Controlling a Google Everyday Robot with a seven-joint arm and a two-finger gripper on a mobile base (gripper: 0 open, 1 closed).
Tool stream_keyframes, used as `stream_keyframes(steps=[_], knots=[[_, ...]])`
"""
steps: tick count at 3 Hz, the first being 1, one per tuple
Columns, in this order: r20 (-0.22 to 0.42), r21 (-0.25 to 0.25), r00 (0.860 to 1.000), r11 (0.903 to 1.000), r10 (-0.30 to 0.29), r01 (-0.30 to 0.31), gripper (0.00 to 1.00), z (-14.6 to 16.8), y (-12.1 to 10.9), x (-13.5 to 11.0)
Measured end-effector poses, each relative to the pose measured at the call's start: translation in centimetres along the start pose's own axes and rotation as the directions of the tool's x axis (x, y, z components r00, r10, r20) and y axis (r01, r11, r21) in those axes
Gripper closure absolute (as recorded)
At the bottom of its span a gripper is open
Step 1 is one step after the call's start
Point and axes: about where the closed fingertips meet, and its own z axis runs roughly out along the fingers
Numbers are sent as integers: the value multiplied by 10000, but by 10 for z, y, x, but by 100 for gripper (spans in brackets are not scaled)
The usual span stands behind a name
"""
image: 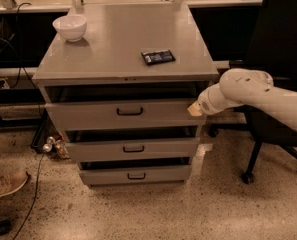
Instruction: Close top drawer
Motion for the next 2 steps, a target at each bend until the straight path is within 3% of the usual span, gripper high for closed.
stream_keyframes(steps=[1, 2], knots=[[0, 0, 10000, 10000, 0, 0, 30, 0, 0, 0], [73, 72, 9992, 9992, 401, -402, 29, -3, -1, 9]])
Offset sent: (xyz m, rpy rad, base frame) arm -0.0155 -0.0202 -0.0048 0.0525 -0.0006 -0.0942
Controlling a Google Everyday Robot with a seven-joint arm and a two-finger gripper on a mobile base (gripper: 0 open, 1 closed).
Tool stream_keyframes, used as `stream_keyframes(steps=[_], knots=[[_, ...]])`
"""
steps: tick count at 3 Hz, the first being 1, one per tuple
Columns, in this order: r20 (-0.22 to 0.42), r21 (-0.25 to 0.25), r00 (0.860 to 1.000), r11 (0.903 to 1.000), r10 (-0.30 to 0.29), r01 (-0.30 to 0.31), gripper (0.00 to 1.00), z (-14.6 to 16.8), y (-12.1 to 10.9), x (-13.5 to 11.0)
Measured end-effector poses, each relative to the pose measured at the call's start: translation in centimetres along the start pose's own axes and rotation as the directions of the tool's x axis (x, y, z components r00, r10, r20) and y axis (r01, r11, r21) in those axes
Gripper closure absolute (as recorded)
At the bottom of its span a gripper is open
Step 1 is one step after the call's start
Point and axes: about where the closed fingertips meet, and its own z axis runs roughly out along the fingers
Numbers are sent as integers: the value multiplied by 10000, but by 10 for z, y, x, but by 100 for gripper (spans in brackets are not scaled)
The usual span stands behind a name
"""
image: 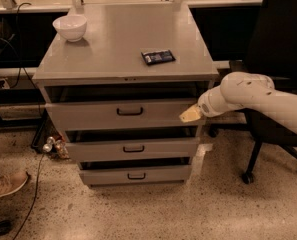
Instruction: Close top drawer
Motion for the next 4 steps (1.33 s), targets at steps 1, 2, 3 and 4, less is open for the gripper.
stream_keyframes(steps=[1, 2, 3, 4], knots=[[10, 12, 10000, 10000, 58, -58, 58, -1, 1, 1], [16, 73, 9999, 9999, 116, -116, 89, -3, 0, 4], [149, 931, 9955, 9912, 931, -941, 100, -37, -7, 33], [482, 1705, 9841, 9693, 1711, -1769, 100, -75, -17, 61]])
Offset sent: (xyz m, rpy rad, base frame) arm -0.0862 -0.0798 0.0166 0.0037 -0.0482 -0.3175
